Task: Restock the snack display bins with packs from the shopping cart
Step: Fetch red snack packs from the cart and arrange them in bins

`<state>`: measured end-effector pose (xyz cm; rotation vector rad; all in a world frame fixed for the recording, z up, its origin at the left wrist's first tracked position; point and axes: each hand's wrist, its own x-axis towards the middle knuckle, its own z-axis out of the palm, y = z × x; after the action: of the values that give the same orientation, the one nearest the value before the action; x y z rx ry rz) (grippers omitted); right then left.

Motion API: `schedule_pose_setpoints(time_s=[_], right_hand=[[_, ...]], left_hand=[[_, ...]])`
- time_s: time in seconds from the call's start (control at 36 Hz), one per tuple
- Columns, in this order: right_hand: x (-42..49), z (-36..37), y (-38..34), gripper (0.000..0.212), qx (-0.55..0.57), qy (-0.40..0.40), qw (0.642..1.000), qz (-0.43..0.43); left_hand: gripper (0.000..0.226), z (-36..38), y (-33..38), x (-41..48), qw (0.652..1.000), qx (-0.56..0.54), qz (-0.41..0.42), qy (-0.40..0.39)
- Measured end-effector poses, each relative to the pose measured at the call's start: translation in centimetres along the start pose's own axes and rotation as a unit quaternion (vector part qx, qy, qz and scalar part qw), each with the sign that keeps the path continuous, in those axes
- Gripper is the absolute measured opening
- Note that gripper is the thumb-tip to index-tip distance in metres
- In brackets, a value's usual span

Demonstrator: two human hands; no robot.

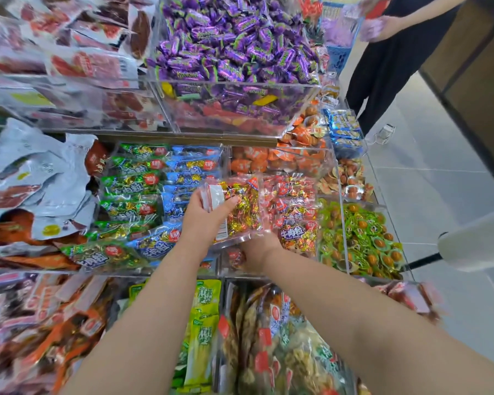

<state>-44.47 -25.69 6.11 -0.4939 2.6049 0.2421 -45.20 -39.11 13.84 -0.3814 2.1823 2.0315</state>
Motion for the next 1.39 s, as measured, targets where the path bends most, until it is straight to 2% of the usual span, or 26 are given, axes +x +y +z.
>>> schedule_pose_setpoints(time_s=[0.08,0.14,0.19,0.25,0.31,0.36,0.39,0.44,0.53,0.61,0.67,0.78,0.83,0.89,0.94,1.0,1.08,1.14,1.19,1.25,1.31,1.39], right_hand=[[-0.2,0.4,0.6,0.05,0.035,-0.067,0.997,-0.014],[-0.2,0.2,0.6,0.051,0.044,-0.079,0.996,-0.006],[-0.5,-0.2,0.5,0.055,0.051,-0.052,0.997,-0.001],[-1.4,-0.8,0.9,0.062,0.135,-0.027,0.99,-0.014],[-2.8,-1.5,2.0,0.067,0.302,-0.057,0.951,-0.036],[-4.3,-2.4,3.7,0.065,0.406,-0.076,0.911,-0.025],[-4.9,-2.7,4.6,0.062,0.442,-0.062,0.895,-0.006],[-6.4,-3.6,6.5,0.055,0.528,-0.002,0.848,0.035],[-8.0,-4.9,8.0,0.047,0.631,0.058,0.773,0.024],[-9.2,-6.0,7.2,0.064,0.665,0.106,0.739,-0.015],[-10.0,-6.5,6.7,0.08,0.641,0.159,0.749,-0.045],[-11.9,-6.8,7.8,0.08,0.453,0.219,0.859,-0.094],[-12.2,-6.9,8.5,0.076,0.367,0.266,0.886,-0.102],[-12.4,-7.0,9.1,0.069,0.296,0.342,0.887,-0.091],[-12.3,-7.0,9.6,0.059,0.224,0.432,0.87,-0.081],[-12.4,-7.4,9.9,0.048,0.191,0.459,0.862,-0.096],[-12.8,-8.2,10.4,0.034,0.18,0.431,0.869,-0.164],[-13.4,-9.0,10.7,0.03,0.217,0.387,0.886,-0.131],[-13.8,-9.8,11.4,0.022,0.261,0.349,0.898,-0.057],[-13.9,-10.6,12.3,0.024,0.308,0.325,0.894,0.022],[-13.5,-11.1,13.4,0.022,0.331,0.268,0.9,0.091],[-12.4,-11.0,13.9,0.03,0.238,0.121,0.956,0.121]], left_hand=[[0.092,0.0,-0.1,0.0,1.0,0.024,-0.003,0.001],[0.101,0.0,0.0,0.0,0.999,0.031,-0.008,0.003],[0.099,-0.1,0.2,0.0,1.0,0.025,-0.015,0.0],[0.085,-0.1,0.4,-0.1,1.0,0.019,-0.019,-0.001],[0.076,-0.2,0.5,0.0,0.999,0.019,-0.026,-0.002],[0.064,-0.1,0.6,0.0,0.999,0.009,-0.034,0.001],[0.057,-0.1,0.7,0.0,0.999,0.003,-0.037,0.006],[0.057,0.0,0.8,0.0,0.999,-0.004,-0.049,0.014],[0.057,0.5,1.2,0.1,0.998,-0.011,-0.056,0.019],[0.037,1.2,1.8,-0.3,0.997,-0.014,-0.071,0.004],[0.029,1.6,2.3,-0.5,0.993,-0.044,-0.109,-0.024],[0.054,1.8,3.2,-0.7,0.971,-0.105,-0.198,-0.085],[0.054,1.7,3.6,-1.0,0.962,-0.099,-0.217,-0.131],[0.066,1.9,3.8,-1.4,0.953,-0.075,-0.241,-0.17],[0.083,2.4,4.0,-1.8,0.952,-0.027,-0.249,-0.176],[0.087,2.9,4.2,-2.0,0.958,0.014,-0.242,-0.155],[0.104,3.3,4.2,-2.2,0.961,0.015,-0.241,-0.135],[0.106,3.2,4.3,-2.2,0.961,-0.004,-0.236,-0.141],[0.092,3.2,4.2,-2.0,0.972,-0.002,-0.209,-0.109],[0.076,3.0,3.9,-1.6,0.986,0.019,-0.162,-0.045],[0.062,2.6,3.9,-1.4,0.992,0.045,-0.122,-0.008],[0.044,2.3,4.0,-1.4,0.993,0.093,-0.074,0.011]])
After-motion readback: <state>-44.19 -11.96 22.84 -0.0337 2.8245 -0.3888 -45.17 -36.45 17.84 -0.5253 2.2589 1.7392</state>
